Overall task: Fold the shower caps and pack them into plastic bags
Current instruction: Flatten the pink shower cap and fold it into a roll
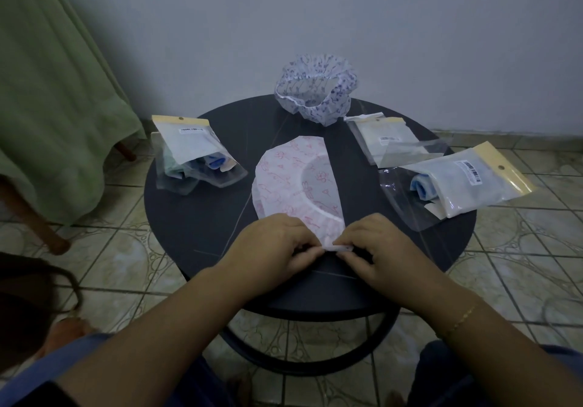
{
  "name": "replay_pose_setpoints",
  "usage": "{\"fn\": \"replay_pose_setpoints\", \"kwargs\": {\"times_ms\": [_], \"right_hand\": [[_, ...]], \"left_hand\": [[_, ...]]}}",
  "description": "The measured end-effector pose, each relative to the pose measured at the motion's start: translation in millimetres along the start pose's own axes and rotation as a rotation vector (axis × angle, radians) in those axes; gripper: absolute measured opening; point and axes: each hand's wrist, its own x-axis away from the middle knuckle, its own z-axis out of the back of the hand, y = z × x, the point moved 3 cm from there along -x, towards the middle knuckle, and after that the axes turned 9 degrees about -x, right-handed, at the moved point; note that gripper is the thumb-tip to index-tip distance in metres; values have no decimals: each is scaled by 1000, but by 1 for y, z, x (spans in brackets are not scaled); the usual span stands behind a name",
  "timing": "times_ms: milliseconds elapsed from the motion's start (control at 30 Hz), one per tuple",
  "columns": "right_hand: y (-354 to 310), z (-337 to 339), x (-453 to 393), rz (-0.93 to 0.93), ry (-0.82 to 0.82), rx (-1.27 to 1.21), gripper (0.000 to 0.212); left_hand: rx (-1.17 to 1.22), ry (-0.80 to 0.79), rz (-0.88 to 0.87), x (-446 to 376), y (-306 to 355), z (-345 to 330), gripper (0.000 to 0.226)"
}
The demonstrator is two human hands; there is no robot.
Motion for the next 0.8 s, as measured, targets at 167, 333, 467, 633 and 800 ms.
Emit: {"fn": "replay_pose_setpoints", "kwargs": {"times_ms": [167,333,467,633,800], "right_hand": [[0,6,-6,-182,9,-111,17],[6,5,-7,-431,183,-336,17],[5,2,-11,-513,250,-396,14],[7,-2,-12,-540,272,-316,18],[6,-4,-12,-484,208,-174,12]], "left_hand": [[35,-61,90,0,-3,0,20],[117,-71,275,0,-8,-1,26],[163,-68,350,-3,-11,-4,29],[167,-75,360,-6,-11,-5,30],[135,-72,316,-5,-10,-5,32]]}}
